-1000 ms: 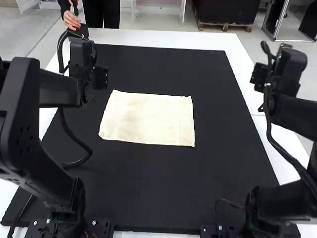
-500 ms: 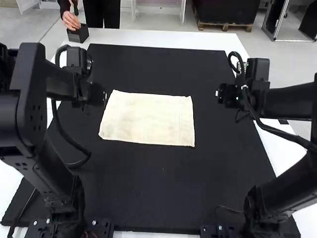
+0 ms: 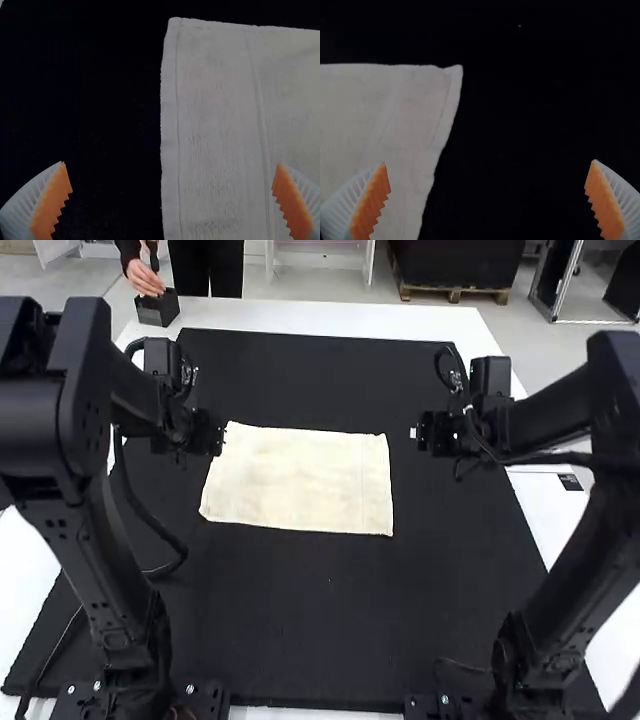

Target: Fold the towel.

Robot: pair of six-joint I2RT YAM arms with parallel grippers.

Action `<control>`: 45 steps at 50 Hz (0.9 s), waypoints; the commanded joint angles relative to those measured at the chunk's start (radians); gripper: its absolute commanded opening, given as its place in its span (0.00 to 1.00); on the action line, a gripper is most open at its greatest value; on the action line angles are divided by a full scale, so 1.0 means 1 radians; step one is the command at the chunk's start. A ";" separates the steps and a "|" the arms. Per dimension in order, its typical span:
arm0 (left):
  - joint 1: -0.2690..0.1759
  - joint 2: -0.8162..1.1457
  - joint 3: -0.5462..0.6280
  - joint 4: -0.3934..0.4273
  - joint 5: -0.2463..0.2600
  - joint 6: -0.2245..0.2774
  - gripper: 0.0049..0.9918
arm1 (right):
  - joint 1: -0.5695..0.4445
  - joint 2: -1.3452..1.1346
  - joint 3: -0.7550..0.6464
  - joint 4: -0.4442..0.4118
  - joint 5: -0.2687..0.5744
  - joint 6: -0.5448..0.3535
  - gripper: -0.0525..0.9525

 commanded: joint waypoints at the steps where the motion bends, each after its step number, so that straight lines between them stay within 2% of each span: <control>1: 0.001 0.023 0.054 0.017 0.019 0.035 0.95 | 0.030 0.045 0.062 0.010 -0.043 0.015 0.95; 19: 0.002 0.170 0.149 0.017 0.017 0.070 0.96 | 0.091 0.229 0.173 0.011 -0.074 0.030 0.95; 45: 0.007 0.315 0.262 0.040 0.017 0.075 0.96 | 0.126 0.393 0.305 0.028 -0.067 0.043 0.96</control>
